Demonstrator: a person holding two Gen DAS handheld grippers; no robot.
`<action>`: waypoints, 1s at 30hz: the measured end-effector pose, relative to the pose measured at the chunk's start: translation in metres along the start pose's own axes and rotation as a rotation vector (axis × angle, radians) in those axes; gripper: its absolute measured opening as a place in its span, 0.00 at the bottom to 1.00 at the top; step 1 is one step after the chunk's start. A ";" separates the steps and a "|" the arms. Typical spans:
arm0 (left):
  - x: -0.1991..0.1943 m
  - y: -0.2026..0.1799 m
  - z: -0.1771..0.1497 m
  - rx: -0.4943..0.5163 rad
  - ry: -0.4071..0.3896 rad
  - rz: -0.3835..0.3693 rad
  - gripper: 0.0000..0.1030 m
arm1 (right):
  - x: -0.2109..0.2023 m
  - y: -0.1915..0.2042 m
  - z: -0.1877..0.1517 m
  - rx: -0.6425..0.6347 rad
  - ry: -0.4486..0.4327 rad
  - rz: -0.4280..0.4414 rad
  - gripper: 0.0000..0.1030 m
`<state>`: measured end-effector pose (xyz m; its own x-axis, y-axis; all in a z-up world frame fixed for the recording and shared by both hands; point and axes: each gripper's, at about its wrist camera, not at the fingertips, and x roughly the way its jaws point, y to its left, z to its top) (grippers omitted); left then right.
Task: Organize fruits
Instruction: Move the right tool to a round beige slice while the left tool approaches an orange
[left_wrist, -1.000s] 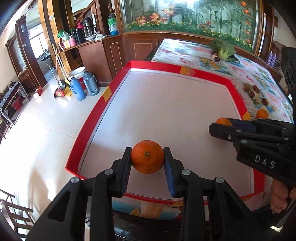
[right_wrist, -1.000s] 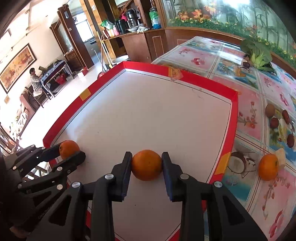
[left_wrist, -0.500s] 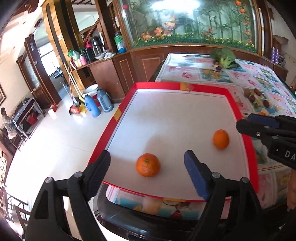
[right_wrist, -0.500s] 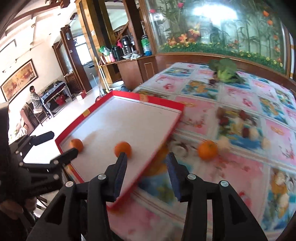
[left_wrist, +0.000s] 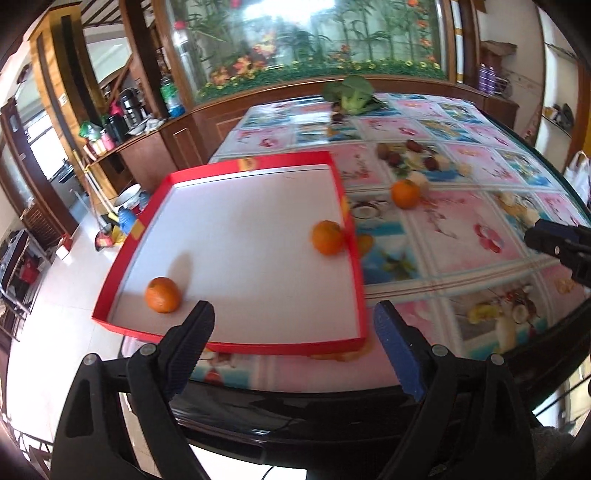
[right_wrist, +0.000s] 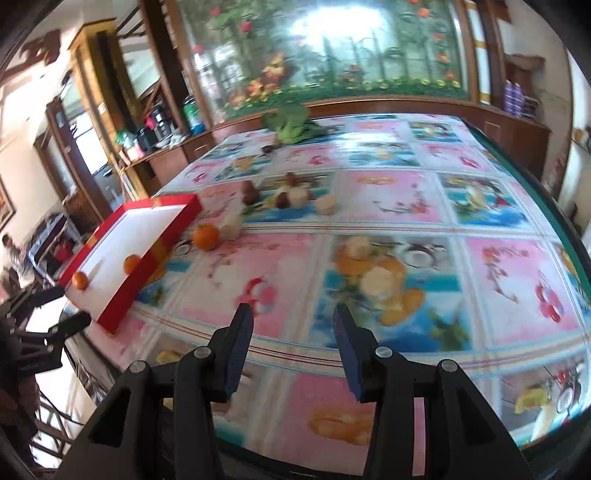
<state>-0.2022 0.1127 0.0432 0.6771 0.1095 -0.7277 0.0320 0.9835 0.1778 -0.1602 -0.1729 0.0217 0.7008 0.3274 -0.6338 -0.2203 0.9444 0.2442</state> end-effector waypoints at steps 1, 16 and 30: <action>-0.002 -0.006 0.000 0.013 -0.004 -0.006 0.86 | -0.001 -0.006 -0.001 0.019 -0.004 -0.003 0.43; -0.003 -0.037 -0.023 0.063 0.044 -0.059 0.86 | 0.001 -0.045 -0.009 0.116 0.014 -0.036 0.43; 0.015 -0.036 -0.016 0.061 0.050 -0.127 0.86 | 0.033 -0.040 0.015 0.094 0.078 -0.108 0.43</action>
<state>-0.2047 0.0812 0.0152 0.6271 -0.0070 -0.7789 0.1611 0.9795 0.1209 -0.1185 -0.2002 0.0018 0.6611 0.2288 -0.7146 -0.0791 0.9683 0.2368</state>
